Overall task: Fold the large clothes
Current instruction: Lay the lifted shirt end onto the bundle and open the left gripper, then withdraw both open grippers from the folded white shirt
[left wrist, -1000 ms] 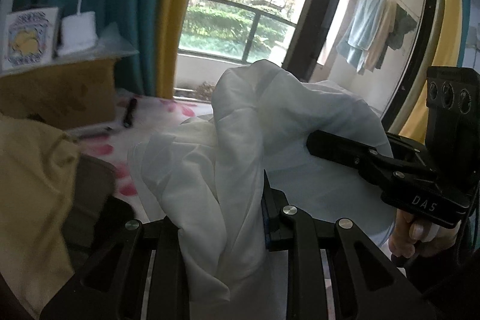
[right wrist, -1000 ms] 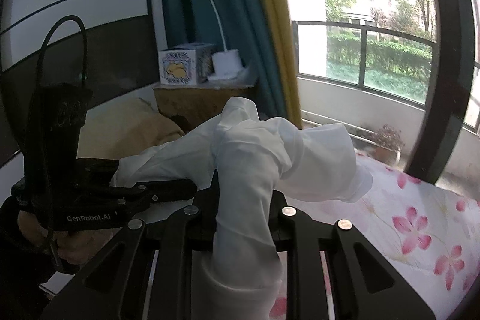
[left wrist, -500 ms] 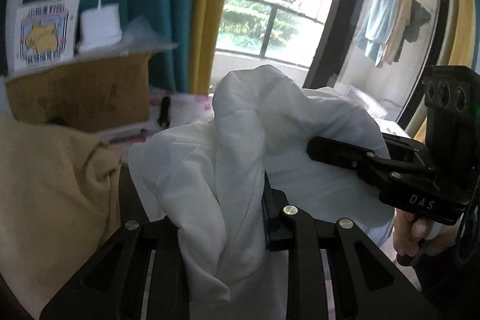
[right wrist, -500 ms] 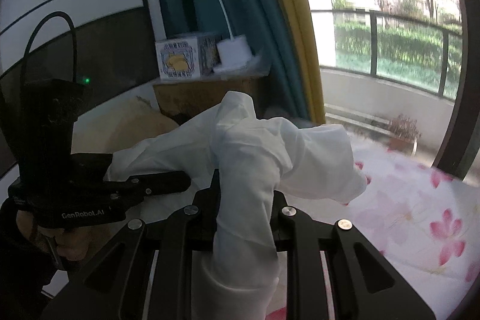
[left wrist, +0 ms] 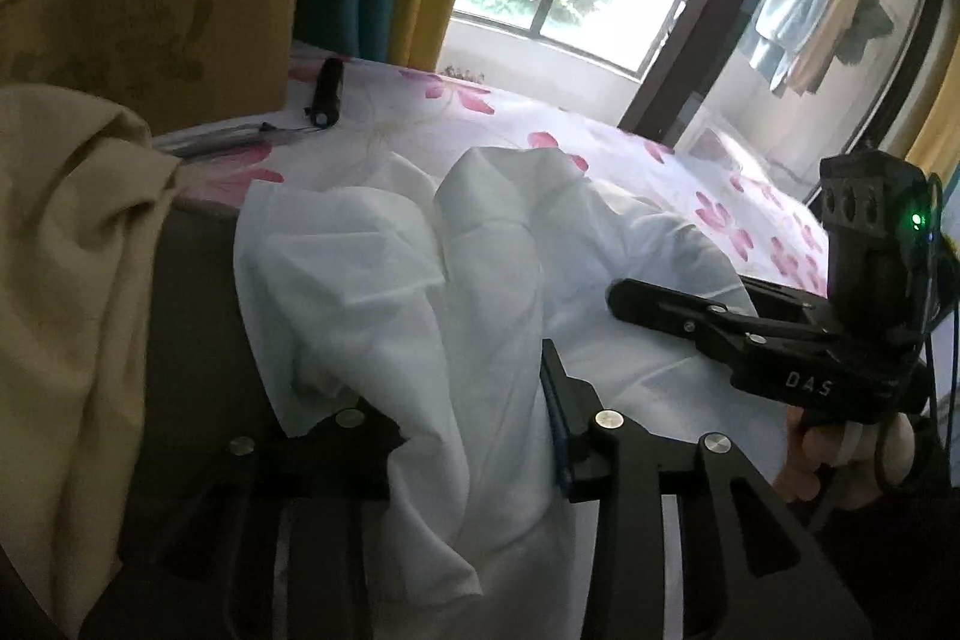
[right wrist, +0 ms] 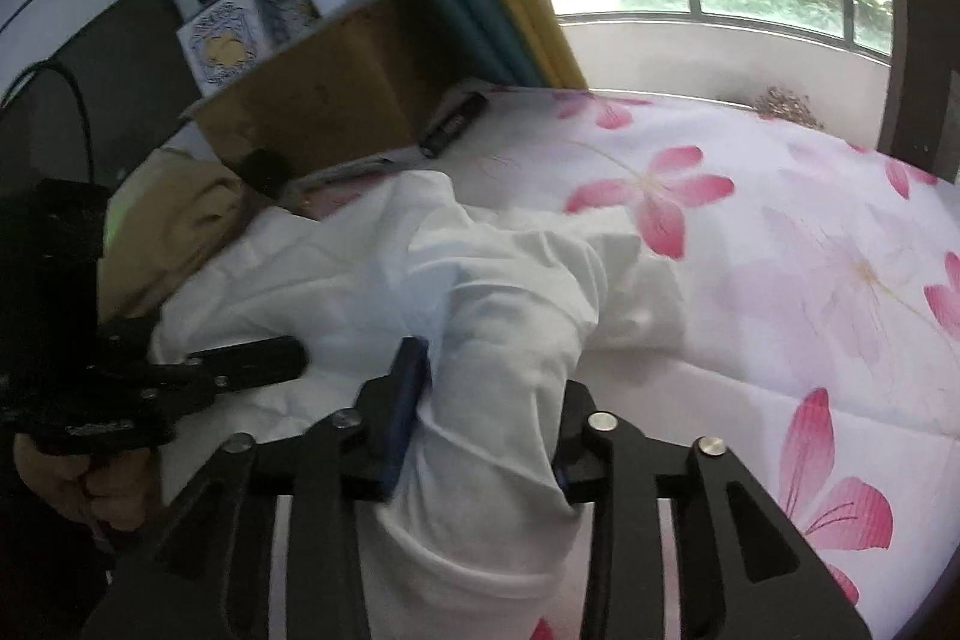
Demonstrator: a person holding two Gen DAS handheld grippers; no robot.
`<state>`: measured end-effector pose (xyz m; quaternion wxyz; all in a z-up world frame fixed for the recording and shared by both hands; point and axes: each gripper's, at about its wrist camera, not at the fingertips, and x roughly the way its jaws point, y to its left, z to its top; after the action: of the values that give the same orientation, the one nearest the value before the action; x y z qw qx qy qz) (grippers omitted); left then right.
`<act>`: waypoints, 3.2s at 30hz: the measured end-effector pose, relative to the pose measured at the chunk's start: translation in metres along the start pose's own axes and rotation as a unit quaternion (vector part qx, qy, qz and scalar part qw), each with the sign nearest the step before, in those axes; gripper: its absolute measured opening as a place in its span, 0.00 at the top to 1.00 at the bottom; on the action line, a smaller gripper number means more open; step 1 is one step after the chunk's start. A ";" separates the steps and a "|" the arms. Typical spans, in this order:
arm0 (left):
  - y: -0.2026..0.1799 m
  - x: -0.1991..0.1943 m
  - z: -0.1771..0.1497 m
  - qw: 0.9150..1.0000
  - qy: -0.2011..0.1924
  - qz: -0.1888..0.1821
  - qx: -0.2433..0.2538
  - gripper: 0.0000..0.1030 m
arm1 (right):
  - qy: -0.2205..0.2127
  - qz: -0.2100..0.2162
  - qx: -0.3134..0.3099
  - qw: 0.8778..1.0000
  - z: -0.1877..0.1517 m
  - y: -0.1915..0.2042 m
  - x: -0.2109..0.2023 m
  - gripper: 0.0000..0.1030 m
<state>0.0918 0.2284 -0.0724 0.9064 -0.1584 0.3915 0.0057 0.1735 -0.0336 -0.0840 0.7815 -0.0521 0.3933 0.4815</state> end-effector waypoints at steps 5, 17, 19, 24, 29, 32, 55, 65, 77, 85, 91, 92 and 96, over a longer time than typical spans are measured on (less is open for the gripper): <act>-0.011 -0.016 0.005 1.000 0.007 0.024 -0.001 0.61 | 0.001 -0.017 0.013 1.000 0.000 -0.005 -0.003 0.51; 0.000 -0.028 -0.002 0.996 0.008 0.087 0.008 0.61 | 0.000 -0.045 0.048 0.998 -0.005 -0.016 -0.030 0.37; 0.000 -0.026 -0.005 0.995 0.010 0.096 0.013 0.61 | 0.002 -0.046 0.053 0.998 -0.009 -0.017 -0.035 0.35; -0.001 -0.028 -0.008 0.994 0.010 0.113 0.011 0.61 | 0.006 -0.040 0.067 0.997 -0.021 -0.022 -0.043 0.28; -0.003 -0.032 -0.014 0.992 0.012 0.127 0.009 0.61 | 0.010 -0.047 0.074 0.996 -0.032 -0.024 -0.049 0.19; -0.003 -0.034 -0.019 0.991 0.014 0.134 0.010 0.61 | 0.005 -0.059 0.059 0.997 -0.036 -0.020 -0.053 0.19; -0.007 -0.054 -0.047 0.984 0.015 0.175 -0.002 0.61 | -0.010 -0.086 0.016 0.996 -0.062 -0.007 -0.085 0.18; -0.012 -0.076 -0.058 0.981 -0.006 0.190 -0.030 0.61 | -0.016 -0.076 0.047 0.996 -0.071 -0.019 -0.106 0.18; -0.028 -0.108 -0.074 0.979 -0.045 0.193 -0.054 0.61 | -0.019 -0.055 0.088 0.994 -0.087 -0.034 -0.129 0.18; -0.056 -0.114 -0.084 0.984 -0.053 0.165 -0.047 0.61 | -0.028 -0.061 0.101 0.993 -0.102 -0.043 -0.149 0.18; -0.075 -0.110 -0.089 0.988 -0.051 0.137 -0.040 0.61 | -0.038 -0.074 0.116 0.990 -0.116 -0.055 -0.168 0.18; -0.078 -0.110 -0.090 0.989 -0.051 0.135 -0.039 0.61 | -0.040 -0.077 0.120 0.989 -0.118 -0.057 -0.172 0.18; -0.088 -0.108 -0.093 0.990 -0.049 0.124 -0.037 0.61 | -0.045 -0.086 0.131 0.987 -0.128 -0.064 -0.183 0.18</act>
<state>-0.0373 0.1296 -0.0306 0.9102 -0.1417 0.3629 0.1407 0.1103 -0.2567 -0.0695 0.8372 0.0388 0.4110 0.3587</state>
